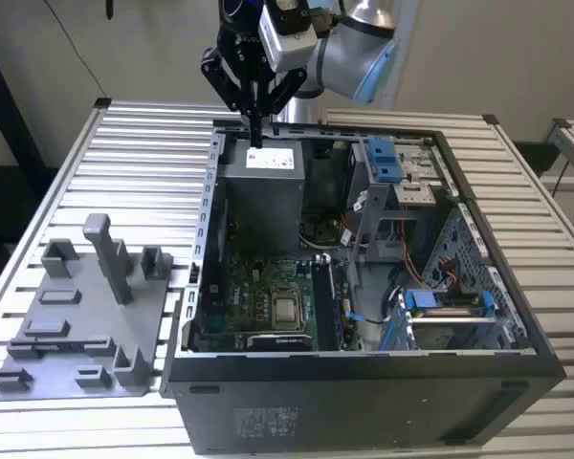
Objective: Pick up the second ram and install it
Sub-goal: 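Reach for the second ram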
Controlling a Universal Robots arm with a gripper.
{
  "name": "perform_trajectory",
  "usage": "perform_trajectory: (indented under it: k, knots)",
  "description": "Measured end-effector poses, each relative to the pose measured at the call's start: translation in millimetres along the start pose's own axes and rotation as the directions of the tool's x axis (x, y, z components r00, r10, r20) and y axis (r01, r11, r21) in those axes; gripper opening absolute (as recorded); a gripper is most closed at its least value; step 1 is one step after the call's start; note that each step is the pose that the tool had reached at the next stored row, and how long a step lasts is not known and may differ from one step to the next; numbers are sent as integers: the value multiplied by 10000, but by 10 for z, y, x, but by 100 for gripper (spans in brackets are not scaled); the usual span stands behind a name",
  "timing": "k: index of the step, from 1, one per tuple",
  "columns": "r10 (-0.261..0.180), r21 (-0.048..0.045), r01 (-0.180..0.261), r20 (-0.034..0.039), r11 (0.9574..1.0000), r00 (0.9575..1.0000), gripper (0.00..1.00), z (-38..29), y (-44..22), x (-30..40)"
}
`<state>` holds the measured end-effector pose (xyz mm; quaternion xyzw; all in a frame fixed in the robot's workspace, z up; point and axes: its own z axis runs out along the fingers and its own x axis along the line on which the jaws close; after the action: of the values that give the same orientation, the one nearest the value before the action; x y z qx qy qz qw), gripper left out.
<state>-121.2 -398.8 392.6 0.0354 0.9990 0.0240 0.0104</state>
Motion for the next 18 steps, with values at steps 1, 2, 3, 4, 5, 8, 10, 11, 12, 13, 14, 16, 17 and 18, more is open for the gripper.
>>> perform_trajectory:
  k: [1, 2, 3, 4, 5, 8, 10, 11, 12, 13, 14, 16, 17, 18]
  knots:
    - [0, 0, 0, 0, 10000, 10000, 11, 0, 0, 0]
    - [0, 1, 0, 0, 10000, 10000, 11, 0, 0, 0]
    - [0, 0, 0, 0, 10000, 10000, 11, 0, 0, 0]
    - [0, 0, 0, 0, 10000, 10000, 11, 0, 0, 0]
    - [0, 0, 0, 0, 10000, 10000, 11, 0, 0, 0]
    - [0, 0, 0, 0, 10000, 10000, 11, 0, 0, 0]
    - [0, 0, 0, 0, 10000, 10000, 11, 0, 0, 0]
    - [0, 1, 0, 0, 10000, 10000, 11, 0, 0, 1]
    - [1, 1, -1, 0, 10000, 10000, 11, 0, 0, 5]
    - [1, 1, -1, 0, 10000, 10000, 11, -1, -1, 12]
    - [1, 1, -1, -1, 10000, 10000, 11, -1, -2, 22]
    - [0, 1, 0, 0, 10000, 10000, 11, -1, -3, 48]
    - [0, 1, 0, 0, 10000, 10000, 11, -2, -5, 67]
    - [0, 1, 0, 0, 10000, 10000, 11, -2, -6, 90]
